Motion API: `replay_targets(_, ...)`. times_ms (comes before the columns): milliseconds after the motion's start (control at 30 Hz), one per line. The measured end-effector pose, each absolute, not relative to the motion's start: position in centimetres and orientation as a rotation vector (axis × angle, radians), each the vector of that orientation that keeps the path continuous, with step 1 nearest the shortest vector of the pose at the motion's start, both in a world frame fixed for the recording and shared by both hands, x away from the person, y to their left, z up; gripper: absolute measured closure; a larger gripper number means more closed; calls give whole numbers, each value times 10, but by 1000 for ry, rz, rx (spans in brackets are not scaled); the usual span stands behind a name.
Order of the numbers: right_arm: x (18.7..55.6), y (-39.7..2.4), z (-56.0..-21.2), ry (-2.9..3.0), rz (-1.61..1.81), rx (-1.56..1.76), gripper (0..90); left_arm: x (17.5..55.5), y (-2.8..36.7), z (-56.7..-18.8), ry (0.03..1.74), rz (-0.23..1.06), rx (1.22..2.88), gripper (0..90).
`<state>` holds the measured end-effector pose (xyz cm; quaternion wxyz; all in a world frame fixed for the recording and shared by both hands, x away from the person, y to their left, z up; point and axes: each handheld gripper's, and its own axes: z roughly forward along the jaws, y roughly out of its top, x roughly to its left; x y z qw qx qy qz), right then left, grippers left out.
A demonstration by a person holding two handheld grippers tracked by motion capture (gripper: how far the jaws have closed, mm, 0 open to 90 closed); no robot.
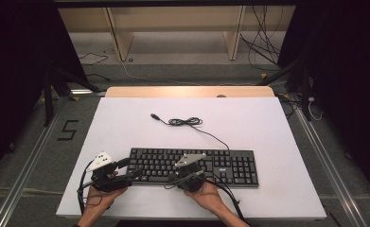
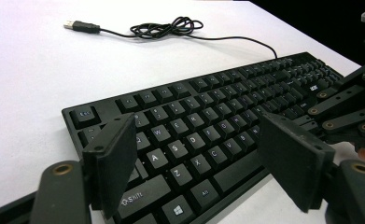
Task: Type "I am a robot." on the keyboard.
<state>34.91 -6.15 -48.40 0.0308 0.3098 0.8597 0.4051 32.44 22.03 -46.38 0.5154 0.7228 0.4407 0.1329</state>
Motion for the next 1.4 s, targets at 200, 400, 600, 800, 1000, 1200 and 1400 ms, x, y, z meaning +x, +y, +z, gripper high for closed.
replay_targets(200, 349, -64, -481, 2642, 1293, 967, 854, 325, 221, -464, 1060, 320, 1734, 280)
replay_targets(400, 348, -65, -478, 2630, 1321, 970, 839, 325, 221, -464, 1060, 321, 1735, 280)
replay_targets(600, 349, -68, -475, 2615, 1355, 970, 808, 325, 221, -464, 1061, 323, 1737, 280)
replay_targets(800, 349, -69, -473, 2609, 1373, 968, 768, 325, 220, -464, 1065, 321, 1738, 281)
replay_targets(1000, 349, -70, -472, 2607, 1390, 965, 692, 327, 221, -464, 1069, 319, 1734, 282)
replay_targets(1200, 348, -71, -471, 2610, 1403, 968, 633, 328, 220, -464, 1072, 325, 1738, 287)
replay_targets(1400, 348, -71, -470, 2602, 1406, 976, 557, 330, 220, -463, 1086, 329, 1734, 300)
